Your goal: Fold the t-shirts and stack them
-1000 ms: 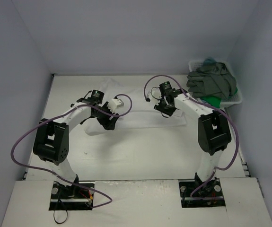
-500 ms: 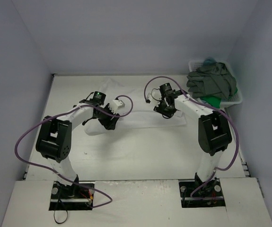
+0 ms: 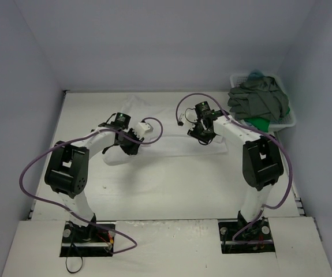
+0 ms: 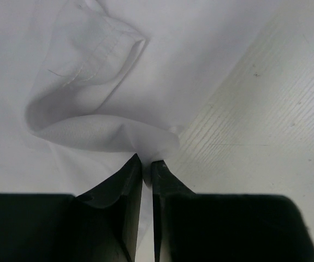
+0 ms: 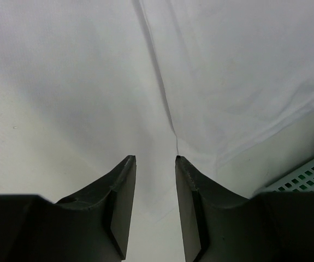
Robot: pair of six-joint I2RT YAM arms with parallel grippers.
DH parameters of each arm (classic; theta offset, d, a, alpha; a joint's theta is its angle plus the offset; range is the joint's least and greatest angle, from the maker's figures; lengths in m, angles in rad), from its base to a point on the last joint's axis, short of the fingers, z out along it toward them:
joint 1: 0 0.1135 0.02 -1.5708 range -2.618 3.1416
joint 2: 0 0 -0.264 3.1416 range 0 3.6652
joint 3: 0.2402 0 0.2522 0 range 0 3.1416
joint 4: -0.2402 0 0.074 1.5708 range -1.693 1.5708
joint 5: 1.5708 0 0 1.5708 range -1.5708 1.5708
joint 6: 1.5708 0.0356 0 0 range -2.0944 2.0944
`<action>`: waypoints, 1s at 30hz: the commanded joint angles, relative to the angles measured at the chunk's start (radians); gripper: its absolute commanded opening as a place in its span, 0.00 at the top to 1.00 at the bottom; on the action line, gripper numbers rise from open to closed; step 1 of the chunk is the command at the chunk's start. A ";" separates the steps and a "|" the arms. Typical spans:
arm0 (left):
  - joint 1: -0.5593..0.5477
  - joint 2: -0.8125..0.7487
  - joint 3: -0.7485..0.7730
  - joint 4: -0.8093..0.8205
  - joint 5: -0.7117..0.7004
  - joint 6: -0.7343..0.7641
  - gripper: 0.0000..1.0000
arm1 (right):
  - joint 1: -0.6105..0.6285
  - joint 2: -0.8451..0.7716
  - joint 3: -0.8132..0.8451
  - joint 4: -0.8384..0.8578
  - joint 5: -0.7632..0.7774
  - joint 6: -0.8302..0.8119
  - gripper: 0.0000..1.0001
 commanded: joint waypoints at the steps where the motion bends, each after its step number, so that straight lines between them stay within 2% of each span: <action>1: -0.005 -0.046 0.029 0.025 -0.021 0.011 0.93 | -0.004 -0.046 -0.002 0.004 -0.021 0.015 0.68; 9: -0.002 -0.075 0.064 0.051 -0.139 0.032 0.93 | -0.004 -0.024 -0.008 0.019 -0.030 0.024 0.70; 19: 0.003 -0.097 0.018 0.258 -0.294 -0.028 0.93 | 0.001 -0.001 -0.011 0.038 -0.045 0.044 0.72; 24: 0.003 -0.058 0.030 0.291 -0.345 -0.032 0.93 | 0.002 0.005 -0.022 0.050 -0.052 0.052 0.72; 30: 0.003 0.015 0.054 0.346 -0.480 -0.042 0.93 | 0.002 0.014 -0.040 0.065 -0.056 0.063 0.73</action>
